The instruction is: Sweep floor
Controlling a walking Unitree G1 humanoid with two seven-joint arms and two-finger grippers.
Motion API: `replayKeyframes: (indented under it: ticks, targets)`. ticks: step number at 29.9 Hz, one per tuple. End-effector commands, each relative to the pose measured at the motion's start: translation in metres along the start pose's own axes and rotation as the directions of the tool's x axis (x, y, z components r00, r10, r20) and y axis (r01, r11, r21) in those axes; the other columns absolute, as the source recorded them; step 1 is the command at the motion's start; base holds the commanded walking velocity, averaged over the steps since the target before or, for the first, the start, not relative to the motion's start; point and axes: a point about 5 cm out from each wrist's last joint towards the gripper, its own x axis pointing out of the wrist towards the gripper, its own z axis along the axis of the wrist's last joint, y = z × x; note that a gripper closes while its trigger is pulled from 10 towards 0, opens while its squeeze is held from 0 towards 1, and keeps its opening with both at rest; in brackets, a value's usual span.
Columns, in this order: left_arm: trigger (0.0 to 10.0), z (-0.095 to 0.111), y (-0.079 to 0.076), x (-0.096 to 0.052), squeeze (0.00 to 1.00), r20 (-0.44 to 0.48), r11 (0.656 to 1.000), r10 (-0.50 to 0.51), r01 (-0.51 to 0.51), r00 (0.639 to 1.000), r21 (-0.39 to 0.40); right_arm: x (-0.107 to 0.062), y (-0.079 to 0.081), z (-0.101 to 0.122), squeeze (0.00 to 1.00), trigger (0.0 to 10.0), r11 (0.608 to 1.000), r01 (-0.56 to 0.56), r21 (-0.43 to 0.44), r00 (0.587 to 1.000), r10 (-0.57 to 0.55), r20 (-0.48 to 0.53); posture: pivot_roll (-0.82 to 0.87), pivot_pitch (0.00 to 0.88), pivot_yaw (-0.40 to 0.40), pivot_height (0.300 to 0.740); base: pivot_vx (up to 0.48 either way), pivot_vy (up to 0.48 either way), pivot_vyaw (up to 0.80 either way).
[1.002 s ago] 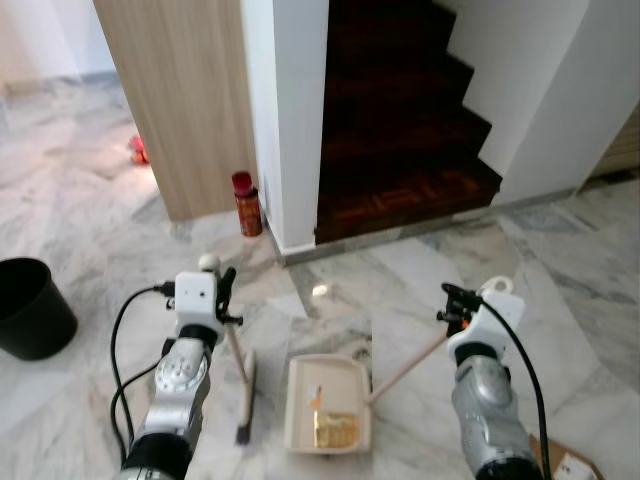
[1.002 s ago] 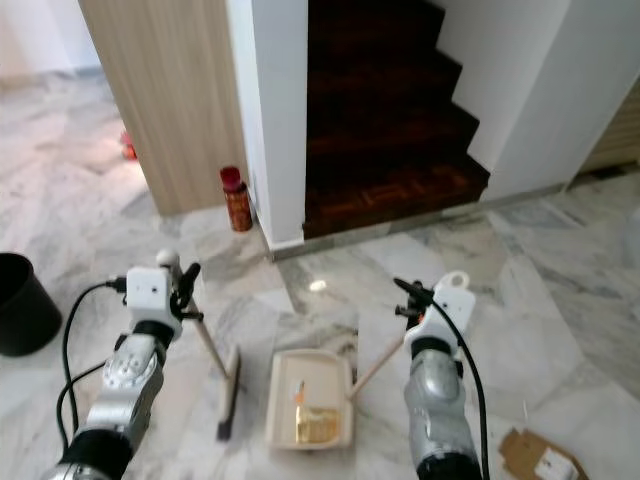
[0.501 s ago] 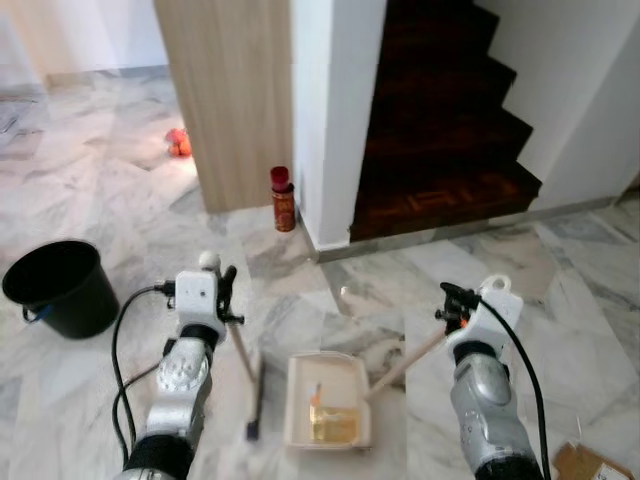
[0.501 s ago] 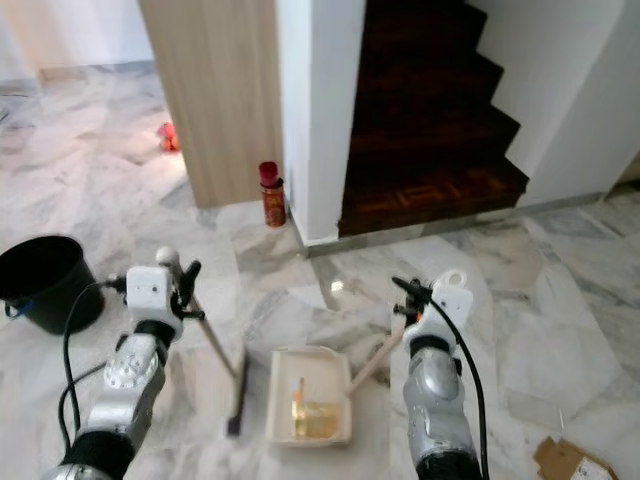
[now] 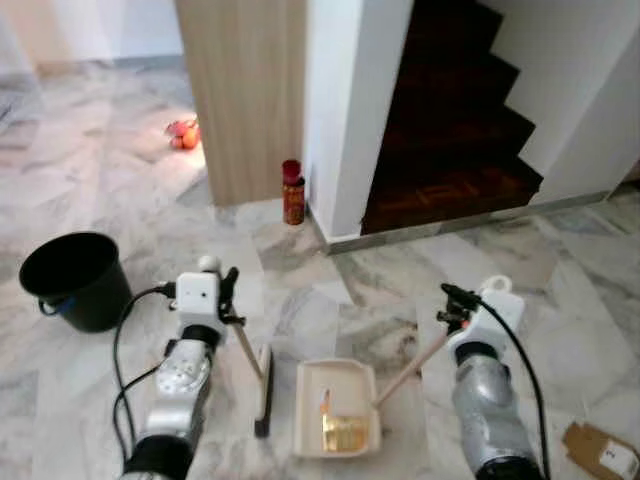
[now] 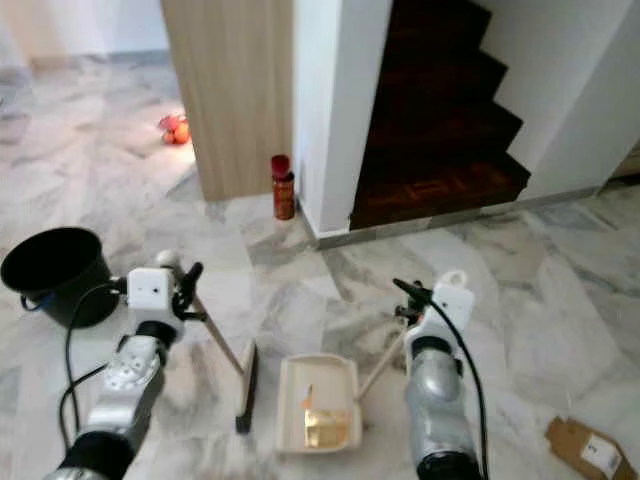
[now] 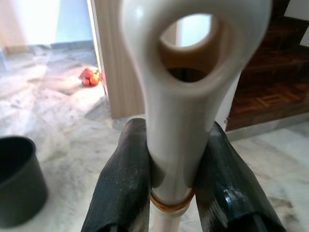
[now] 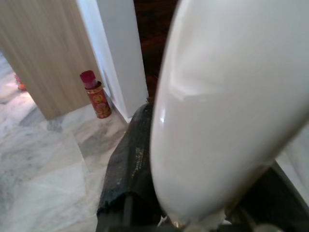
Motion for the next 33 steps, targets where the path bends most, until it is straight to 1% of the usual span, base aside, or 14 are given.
replayKeyframes:
  ticks: [1, 33]
  targets:
    - [10.0, 0.0108, -0.004, 0.0048, 0.0, 0.047, 1.0, -0.011, 0.011, 0.999, 0.008, 0.0025, -0.0046, 0.0127, 0.0, 10.0, 1.0, 0.014, 0.025, 0.998, -0.015, 0.055, -0.04, 0.0, -0.036, 0.74, 0.0, 0.326, 0.0]
    - [10.0, 0.011, -0.0074, 0.0056, 0.0, 0.045, 1.0, -0.027, 0.027, 0.999, 0.004, 0.0035, -0.0046, 0.0145, 0.0, 10.0, 1.0, 0.006, 0.017, 0.998, -0.007, 0.056, -0.05, 0.0, -0.033, 0.74, 0.0, 0.327, 0.0]
